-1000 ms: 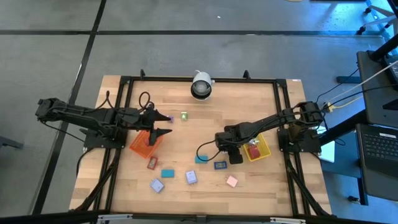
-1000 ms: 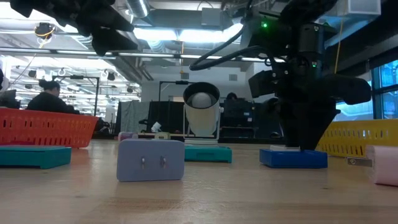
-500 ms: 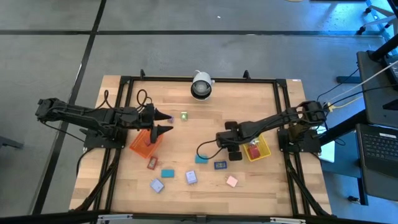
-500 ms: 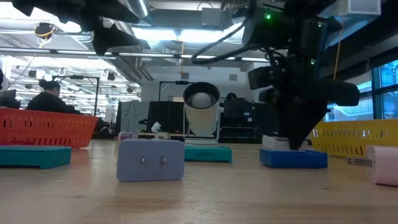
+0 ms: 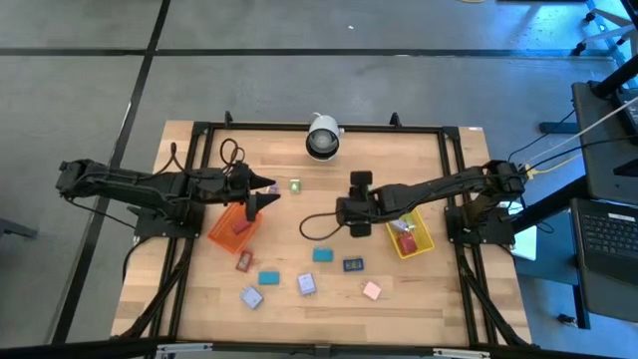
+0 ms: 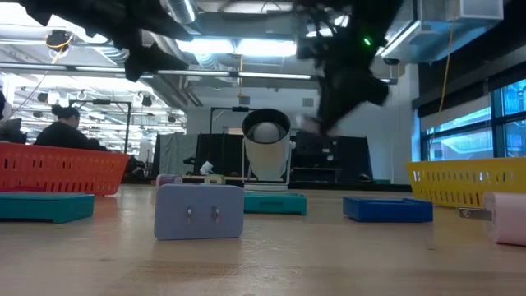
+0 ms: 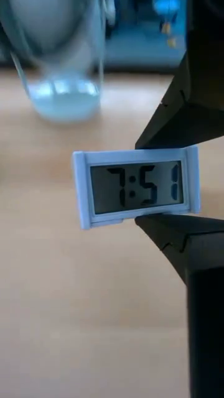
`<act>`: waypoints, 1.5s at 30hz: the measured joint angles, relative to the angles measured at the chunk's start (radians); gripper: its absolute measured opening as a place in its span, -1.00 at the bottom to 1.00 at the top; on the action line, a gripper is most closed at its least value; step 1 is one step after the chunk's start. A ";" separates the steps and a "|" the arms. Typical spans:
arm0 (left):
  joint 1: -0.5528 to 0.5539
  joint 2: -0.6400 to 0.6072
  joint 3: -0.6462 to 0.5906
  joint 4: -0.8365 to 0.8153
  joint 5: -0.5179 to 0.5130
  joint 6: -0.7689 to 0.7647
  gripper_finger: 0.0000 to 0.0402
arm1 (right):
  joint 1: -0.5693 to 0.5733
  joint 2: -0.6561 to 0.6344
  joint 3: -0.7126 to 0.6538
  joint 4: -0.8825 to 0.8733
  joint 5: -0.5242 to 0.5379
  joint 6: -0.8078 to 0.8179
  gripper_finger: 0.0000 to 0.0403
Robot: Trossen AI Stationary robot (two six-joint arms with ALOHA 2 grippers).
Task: Pick & Place Office items
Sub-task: Put the white digital clock into the orange basket
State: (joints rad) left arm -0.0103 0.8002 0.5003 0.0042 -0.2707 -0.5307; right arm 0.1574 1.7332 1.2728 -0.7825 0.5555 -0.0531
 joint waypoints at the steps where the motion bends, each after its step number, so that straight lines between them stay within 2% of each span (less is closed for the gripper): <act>1: 0.009 0.011 0.000 0.008 0.000 -0.008 0.33 | 0.000 0.000 0.023 -0.001 0.027 -0.008 -0.29; 6: 0.054 0.076 0.000 0.112 0.019 -0.023 0.33 | 0.000 0.000 0.128 0.000 0.114 -0.049 -0.29; 13: 0.107 0.160 0.000 0.302 0.116 -0.056 0.33 | 0.003 -0.002 0.233 0.005 0.208 -0.110 -0.29; 18: 0.127 0.203 0.000 0.423 0.195 -0.089 0.33 | 0.003 -0.002 0.240 0.008 0.224 -0.145 -0.29; 28: 0.168 0.237 0.000 0.510 0.238 -0.159 0.33 | 0.003 -0.002 0.240 0.020 0.328 -0.232 -0.29; 37: 0.186 0.273 0.008 0.562 0.237 -0.163 0.33 | 0.003 -0.002 0.240 0.184 0.316 -0.358 -0.29; 45: 0.185 0.377 0.091 0.560 0.238 -0.112 0.33 | 0.003 -0.002 0.240 0.283 0.266 -0.408 -0.29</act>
State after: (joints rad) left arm 0.1743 1.1772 0.5911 0.5644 -0.0326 -0.6426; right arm 0.1608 1.7317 1.5124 -0.4998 0.8215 -0.4610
